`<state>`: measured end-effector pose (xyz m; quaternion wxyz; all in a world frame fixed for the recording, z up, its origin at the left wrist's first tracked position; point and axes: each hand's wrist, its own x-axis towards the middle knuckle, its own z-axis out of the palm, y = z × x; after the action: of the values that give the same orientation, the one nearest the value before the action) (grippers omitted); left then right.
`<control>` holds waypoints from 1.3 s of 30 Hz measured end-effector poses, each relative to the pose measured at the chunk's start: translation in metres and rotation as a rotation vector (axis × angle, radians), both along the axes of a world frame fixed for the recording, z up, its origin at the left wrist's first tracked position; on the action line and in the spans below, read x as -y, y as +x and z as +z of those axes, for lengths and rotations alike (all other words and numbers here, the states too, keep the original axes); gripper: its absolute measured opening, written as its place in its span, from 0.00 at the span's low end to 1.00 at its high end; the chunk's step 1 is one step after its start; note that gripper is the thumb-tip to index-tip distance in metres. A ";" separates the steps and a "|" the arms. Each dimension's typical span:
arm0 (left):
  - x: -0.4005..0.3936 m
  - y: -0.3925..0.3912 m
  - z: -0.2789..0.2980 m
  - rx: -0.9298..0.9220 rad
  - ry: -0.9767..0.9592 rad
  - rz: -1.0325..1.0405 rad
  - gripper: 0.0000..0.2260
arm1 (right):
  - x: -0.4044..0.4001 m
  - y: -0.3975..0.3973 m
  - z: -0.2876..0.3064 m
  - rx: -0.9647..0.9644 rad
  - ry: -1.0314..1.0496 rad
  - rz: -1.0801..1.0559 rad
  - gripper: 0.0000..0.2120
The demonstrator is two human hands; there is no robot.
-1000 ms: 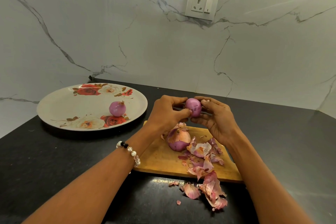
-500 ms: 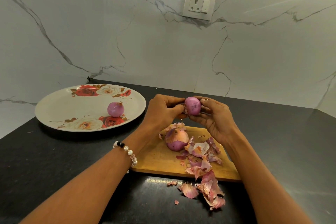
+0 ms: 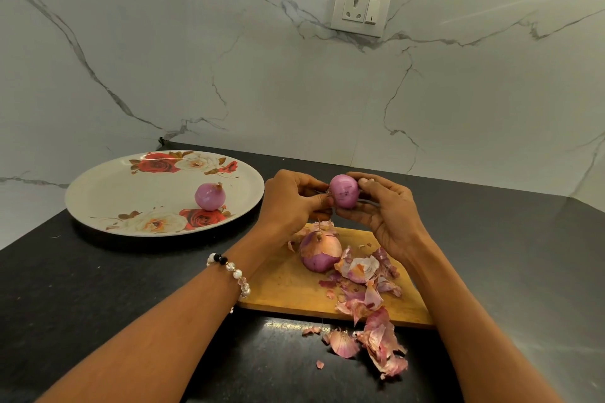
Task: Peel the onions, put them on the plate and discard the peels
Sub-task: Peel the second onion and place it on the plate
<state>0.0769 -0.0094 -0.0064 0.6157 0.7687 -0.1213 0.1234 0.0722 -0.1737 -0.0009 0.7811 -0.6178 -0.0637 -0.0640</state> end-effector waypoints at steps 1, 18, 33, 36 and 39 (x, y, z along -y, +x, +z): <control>-0.001 0.000 0.001 -0.006 -0.008 0.000 0.13 | 0.000 0.000 0.000 -0.003 0.005 -0.002 0.10; -0.003 -0.003 0.004 -0.176 -0.343 -0.052 0.05 | 0.002 -0.003 0.003 -0.016 -0.027 0.247 0.21; -0.003 -0.001 0.005 0.088 0.013 -0.012 0.14 | 0.014 0.003 -0.002 0.127 -0.234 0.197 0.21; -0.005 0.000 0.004 0.085 -0.001 -0.005 0.11 | 0.015 0.003 -0.004 0.160 -0.307 0.186 0.22; -0.007 0.000 0.003 0.077 -0.032 -0.020 0.10 | 0.014 0.002 -0.004 0.187 -0.336 0.190 0.22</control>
<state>0.0770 -0.0029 -0.0037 0.6242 0.7521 -0.1506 0.1486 0.0741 -0.1874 -0.0045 0.6603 -0.7220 -0.2037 -0.0357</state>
